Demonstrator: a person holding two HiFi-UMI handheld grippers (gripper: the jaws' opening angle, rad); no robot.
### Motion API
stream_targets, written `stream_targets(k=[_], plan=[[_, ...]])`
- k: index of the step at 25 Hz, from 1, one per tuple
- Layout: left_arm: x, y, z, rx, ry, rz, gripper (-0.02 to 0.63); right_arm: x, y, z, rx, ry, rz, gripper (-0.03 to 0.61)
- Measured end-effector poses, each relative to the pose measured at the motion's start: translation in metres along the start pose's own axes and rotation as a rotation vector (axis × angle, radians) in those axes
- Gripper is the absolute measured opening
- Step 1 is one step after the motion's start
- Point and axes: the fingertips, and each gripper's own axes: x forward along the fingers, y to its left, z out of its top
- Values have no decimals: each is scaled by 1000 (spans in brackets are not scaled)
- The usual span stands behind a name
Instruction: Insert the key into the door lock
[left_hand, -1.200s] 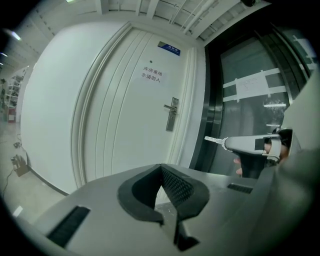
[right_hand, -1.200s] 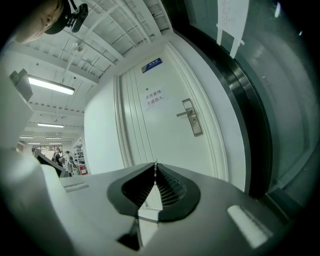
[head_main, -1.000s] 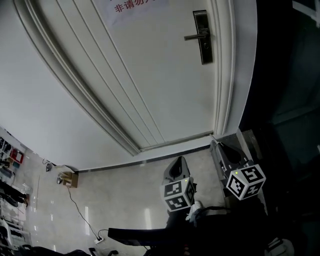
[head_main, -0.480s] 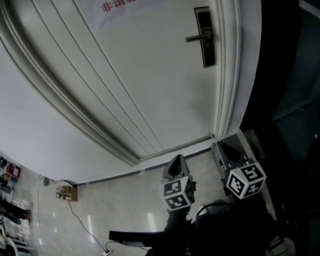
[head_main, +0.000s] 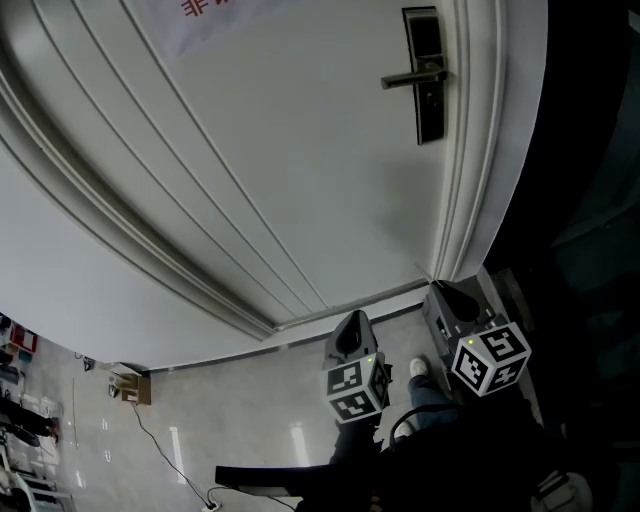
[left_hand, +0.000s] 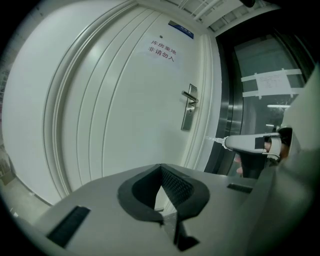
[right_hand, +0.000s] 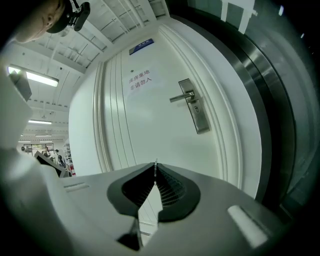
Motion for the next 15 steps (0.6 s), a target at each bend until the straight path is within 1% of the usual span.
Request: stream_targets(k=[5, 9, 15], plan=[[56, 0, 29, 10, -13, 7, 2, 48, -31, 25, -6, -13, 18, 12], [99, -9, 52, 23, -29, 4, 2, 81, -59, 44, -13, -17, 33, 13], [144, -28, 83, 48, -56, 3, 2, 116, -92, 69, -18, -29, 60, 14]])
